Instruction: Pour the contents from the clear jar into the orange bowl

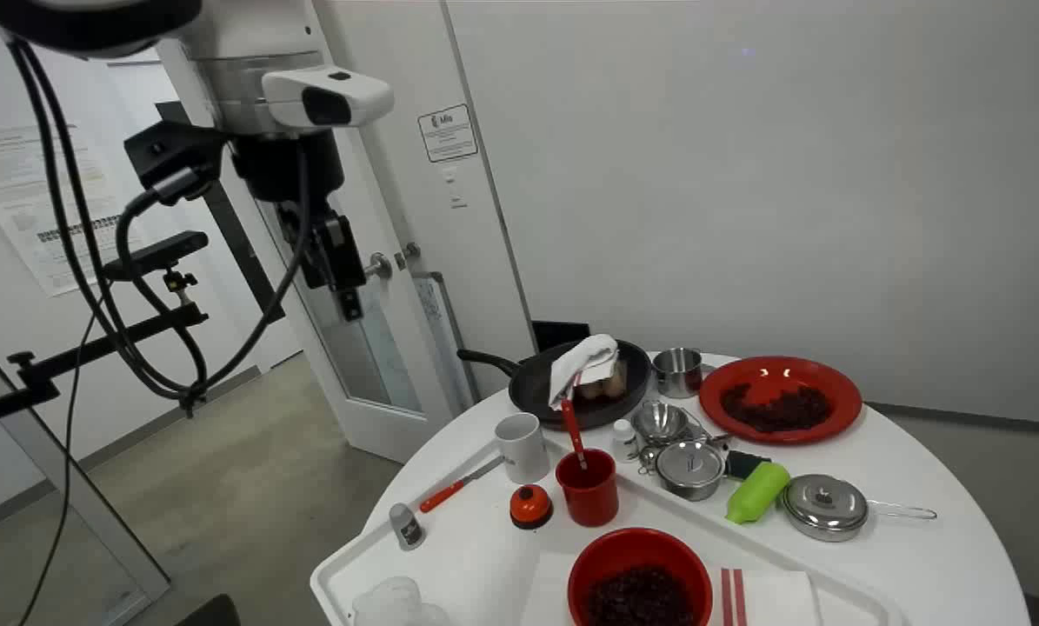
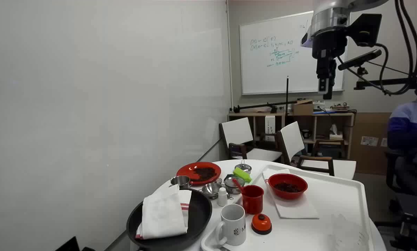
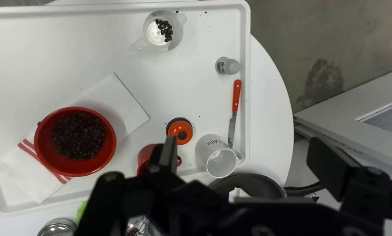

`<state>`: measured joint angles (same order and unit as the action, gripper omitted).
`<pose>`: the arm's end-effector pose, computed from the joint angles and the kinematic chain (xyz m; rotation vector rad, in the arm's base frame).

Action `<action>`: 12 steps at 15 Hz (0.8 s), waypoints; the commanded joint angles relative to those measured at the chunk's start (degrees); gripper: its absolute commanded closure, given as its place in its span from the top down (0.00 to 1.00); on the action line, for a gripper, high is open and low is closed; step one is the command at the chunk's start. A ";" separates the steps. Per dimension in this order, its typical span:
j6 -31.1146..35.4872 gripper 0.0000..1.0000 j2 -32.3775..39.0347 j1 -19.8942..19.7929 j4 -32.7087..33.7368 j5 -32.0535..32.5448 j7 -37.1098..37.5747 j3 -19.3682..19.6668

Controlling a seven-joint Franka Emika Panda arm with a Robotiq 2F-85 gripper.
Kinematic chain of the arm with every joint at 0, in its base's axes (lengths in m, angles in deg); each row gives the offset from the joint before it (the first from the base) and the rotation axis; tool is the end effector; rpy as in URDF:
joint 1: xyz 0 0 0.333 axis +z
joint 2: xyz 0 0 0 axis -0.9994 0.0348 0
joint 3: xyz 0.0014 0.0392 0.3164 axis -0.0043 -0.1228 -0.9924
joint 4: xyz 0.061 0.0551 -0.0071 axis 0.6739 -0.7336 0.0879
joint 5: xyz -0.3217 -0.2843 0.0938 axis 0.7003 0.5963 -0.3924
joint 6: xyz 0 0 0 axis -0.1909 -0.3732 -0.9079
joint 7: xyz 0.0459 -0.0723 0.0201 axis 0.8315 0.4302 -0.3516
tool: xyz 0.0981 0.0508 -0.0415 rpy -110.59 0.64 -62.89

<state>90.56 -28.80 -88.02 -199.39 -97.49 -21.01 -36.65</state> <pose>0.4754 -0.0611 0.4990 -2.8857 0.1239 0.0366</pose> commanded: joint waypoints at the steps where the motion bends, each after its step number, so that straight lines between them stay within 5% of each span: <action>1: -0.25 1.00 0.12 -1.22 0.17 -0.36 -0.35 -1.02; 12: 2.57 1.00 1.91 -2.50 -0.50 0.45 3.57 -2.09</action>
<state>90.91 -28.56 -88.85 -199.54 -97.48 -20.54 -37.34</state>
